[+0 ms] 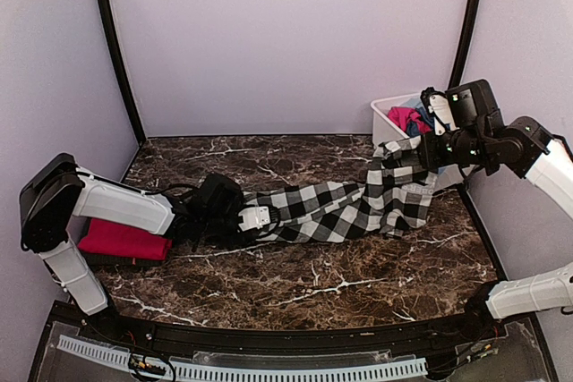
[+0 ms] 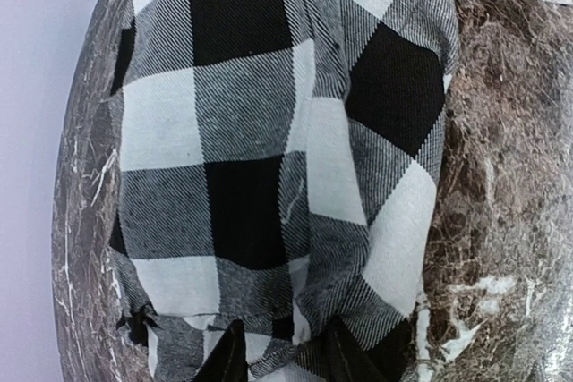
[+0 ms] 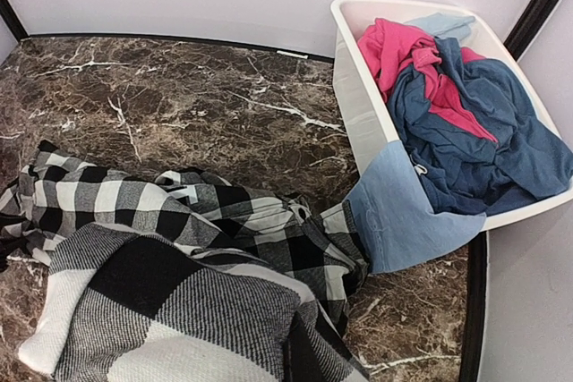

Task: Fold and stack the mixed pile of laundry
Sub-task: Pick up the crumpled shirt from the center of the board.

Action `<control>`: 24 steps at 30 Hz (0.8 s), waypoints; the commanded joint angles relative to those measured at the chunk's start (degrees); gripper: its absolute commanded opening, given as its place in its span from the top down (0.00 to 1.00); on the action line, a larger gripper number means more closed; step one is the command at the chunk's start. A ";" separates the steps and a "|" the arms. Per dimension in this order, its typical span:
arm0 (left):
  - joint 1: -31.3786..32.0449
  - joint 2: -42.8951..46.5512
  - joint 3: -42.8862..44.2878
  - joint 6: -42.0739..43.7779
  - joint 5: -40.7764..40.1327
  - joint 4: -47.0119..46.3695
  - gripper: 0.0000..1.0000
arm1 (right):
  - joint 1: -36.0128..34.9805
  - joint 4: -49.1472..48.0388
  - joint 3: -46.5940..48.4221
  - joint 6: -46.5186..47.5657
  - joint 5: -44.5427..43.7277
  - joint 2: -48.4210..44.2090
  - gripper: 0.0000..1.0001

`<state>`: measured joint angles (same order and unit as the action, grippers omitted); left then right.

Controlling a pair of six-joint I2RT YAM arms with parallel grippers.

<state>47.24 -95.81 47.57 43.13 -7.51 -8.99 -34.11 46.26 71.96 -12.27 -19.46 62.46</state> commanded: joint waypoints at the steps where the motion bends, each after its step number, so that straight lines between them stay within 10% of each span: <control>1: 0.71 3.03 -0.85 2.16 -1.27 -4.44 0.71 | 0.50 -2.74 -0.25 0.14 0.39 -0.32 1.00; 24: 0.83 5.70 -1.56 2.87 0.73 2.32 0.76 | 0.72 -2.37 -0.42 0.55 0.41 -0.81 1.00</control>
<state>47.81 -91.68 46.00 45.87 -6.28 -7.60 -33.74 46.28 71.96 -12.25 -19.18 62.46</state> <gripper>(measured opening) 0.237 0.007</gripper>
